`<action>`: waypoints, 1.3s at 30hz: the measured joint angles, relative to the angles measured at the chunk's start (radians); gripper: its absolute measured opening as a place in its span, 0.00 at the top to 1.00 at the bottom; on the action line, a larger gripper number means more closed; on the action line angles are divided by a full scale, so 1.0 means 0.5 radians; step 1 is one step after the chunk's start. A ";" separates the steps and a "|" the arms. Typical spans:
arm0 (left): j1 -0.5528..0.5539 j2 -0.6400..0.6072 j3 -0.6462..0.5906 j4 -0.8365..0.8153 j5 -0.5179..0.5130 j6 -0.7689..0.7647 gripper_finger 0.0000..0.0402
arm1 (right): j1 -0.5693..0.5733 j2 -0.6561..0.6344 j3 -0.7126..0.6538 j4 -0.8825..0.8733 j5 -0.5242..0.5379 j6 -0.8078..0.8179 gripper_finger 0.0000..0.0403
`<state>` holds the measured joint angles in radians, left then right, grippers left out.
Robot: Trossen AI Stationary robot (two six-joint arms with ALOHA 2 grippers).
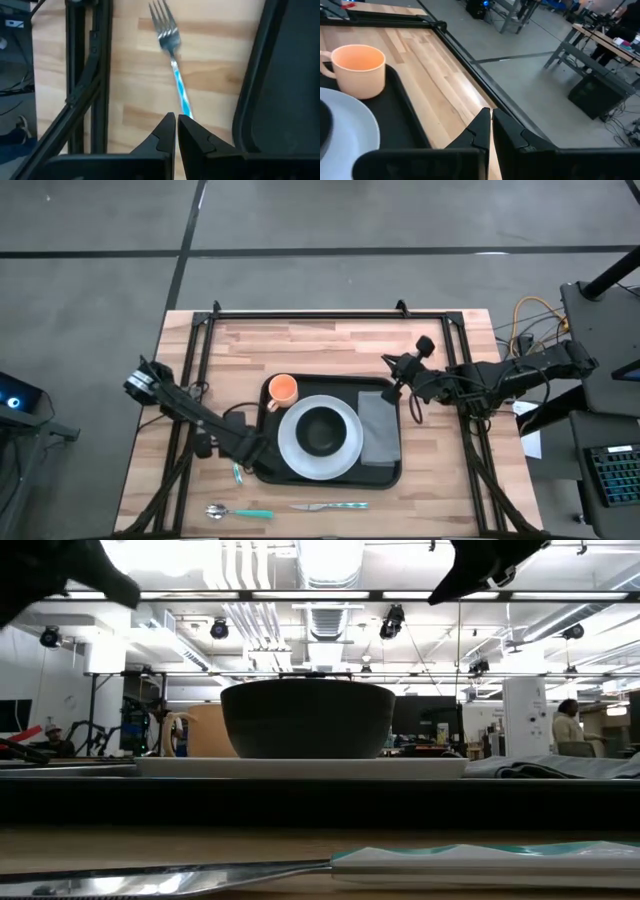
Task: Set up tray
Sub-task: Put the blue fork on top of the gray napkin
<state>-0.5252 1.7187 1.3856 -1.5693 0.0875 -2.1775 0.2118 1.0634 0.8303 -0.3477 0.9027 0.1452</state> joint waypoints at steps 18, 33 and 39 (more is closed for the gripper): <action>-0.024 -0.273 -0.889 0.985 -0.028 -0.118 0.73 | -0.007 0.000 -0.003 0.004 -0.002 -0.051 0.98; -0.236 -0.260 -0.880 1.025 -0.032 -0.339 0.43 | -0.007 0.001 -0.004 -0.037 -0.003 -0.073 0.98; -0.251 -0.191 -0.882 1.059 -0.264 -0.342 0.43 | -0.007 0.001 -0.004 -0.045 -0.030 -0.100 0.98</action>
<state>-0.6507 1.6234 0.9447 -1.0399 -0.0445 -2.3483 0.2085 1.0637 0.8284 -0.3700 0.8876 0.0954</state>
